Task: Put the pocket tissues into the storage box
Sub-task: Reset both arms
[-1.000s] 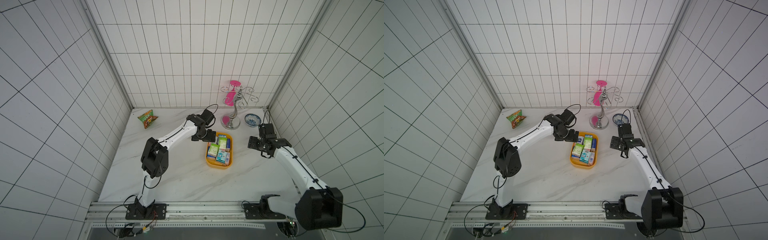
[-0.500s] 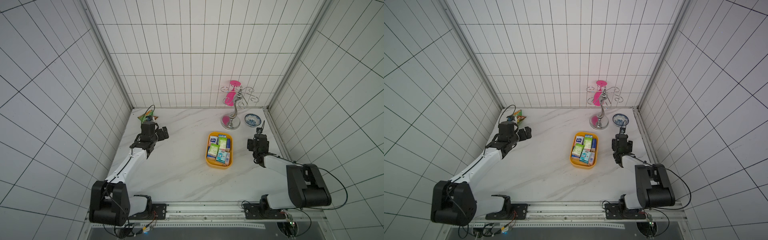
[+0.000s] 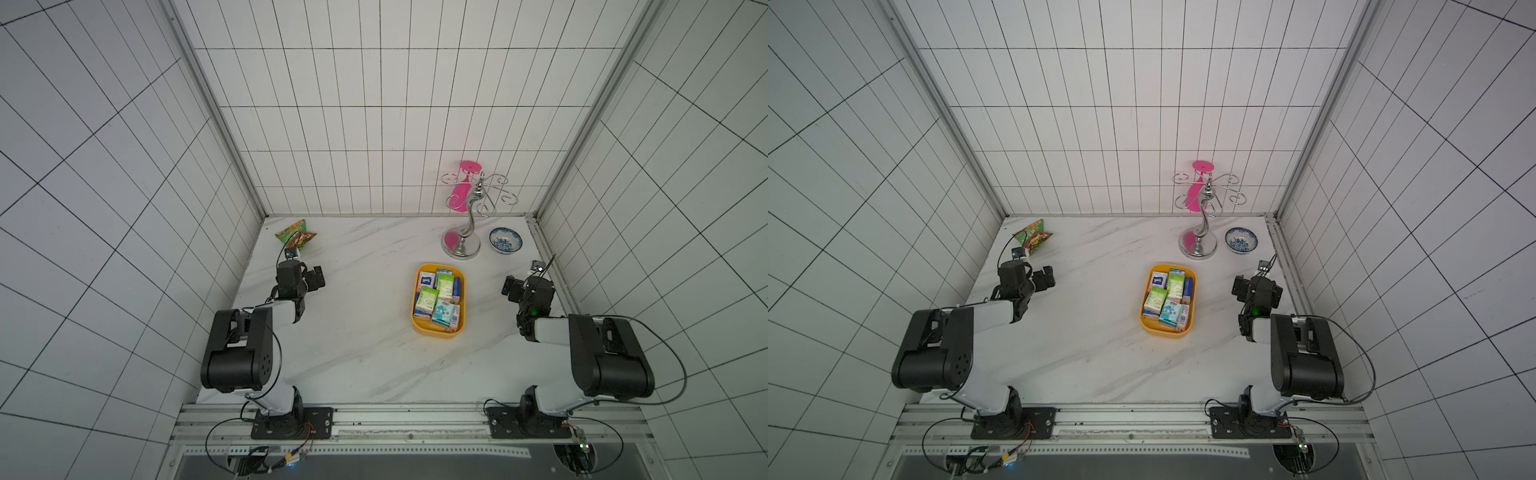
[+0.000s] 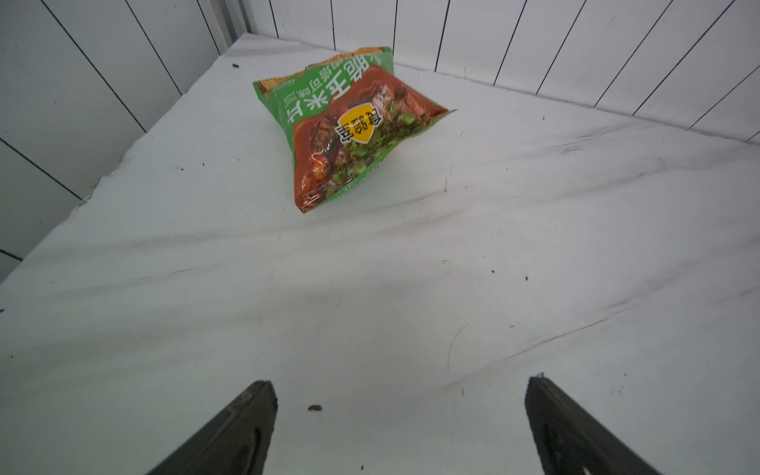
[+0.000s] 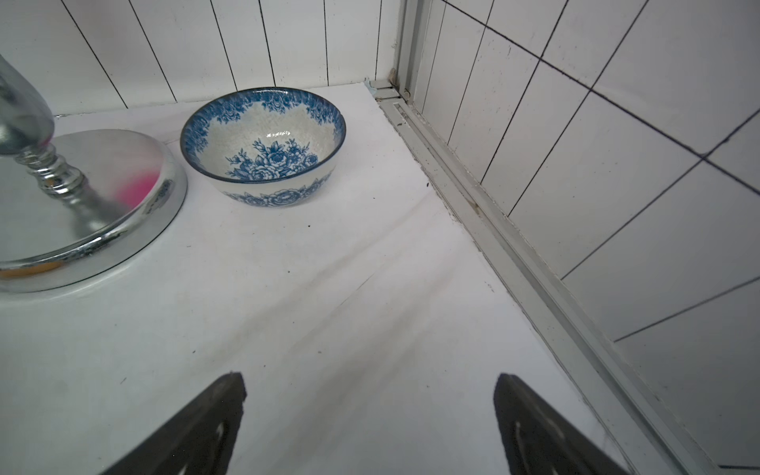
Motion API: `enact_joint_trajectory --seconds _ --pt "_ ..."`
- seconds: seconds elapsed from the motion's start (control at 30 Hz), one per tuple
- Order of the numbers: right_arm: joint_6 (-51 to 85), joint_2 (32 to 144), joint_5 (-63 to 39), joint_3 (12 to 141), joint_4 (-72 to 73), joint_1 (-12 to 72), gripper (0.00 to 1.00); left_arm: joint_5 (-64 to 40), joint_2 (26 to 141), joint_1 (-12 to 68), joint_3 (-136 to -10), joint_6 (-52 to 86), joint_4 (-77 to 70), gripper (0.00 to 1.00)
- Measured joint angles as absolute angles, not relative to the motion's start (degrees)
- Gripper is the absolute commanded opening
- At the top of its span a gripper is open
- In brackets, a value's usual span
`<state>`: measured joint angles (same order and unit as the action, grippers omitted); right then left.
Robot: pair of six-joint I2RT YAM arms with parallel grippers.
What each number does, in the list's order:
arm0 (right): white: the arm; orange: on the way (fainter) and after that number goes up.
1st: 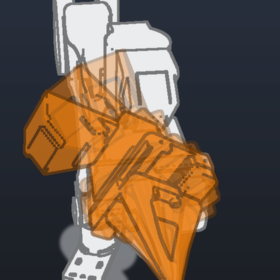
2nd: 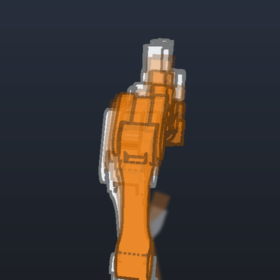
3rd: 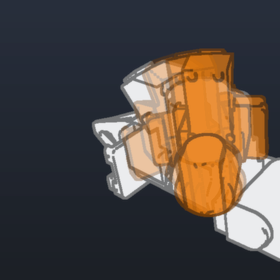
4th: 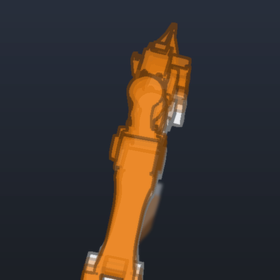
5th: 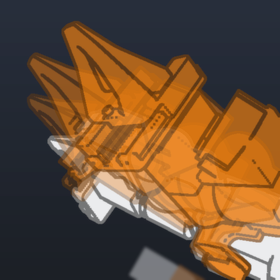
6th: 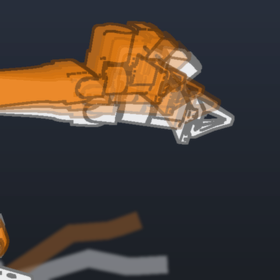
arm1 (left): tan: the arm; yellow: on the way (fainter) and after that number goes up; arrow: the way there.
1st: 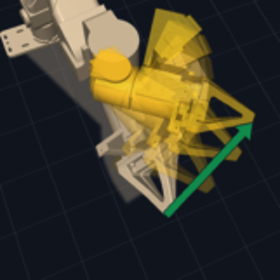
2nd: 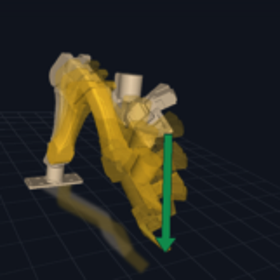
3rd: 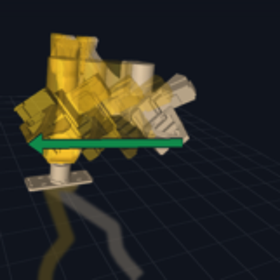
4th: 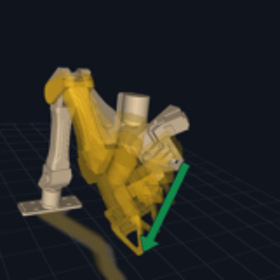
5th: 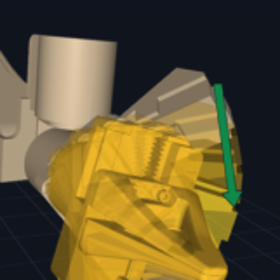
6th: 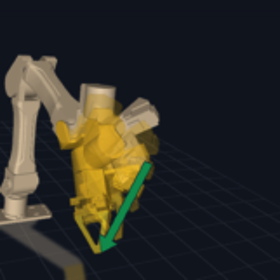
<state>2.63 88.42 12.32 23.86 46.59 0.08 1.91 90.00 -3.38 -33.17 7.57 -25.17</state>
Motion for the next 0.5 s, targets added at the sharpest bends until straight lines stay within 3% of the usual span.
enact_joint_trajectory --seconds 0.1,0.5 --pt "2.81 88.31 11.68 23.86 47.2 0.08 0.99 2.55 89.84 -2.94 -25.3 7.05 -38.94 0.98" --pt "2.79 88.38 9.39 23.88 46.92 0.08 0.98 6.22 90.06 -1.5 -25.5 6.57 -43.7 0.98"
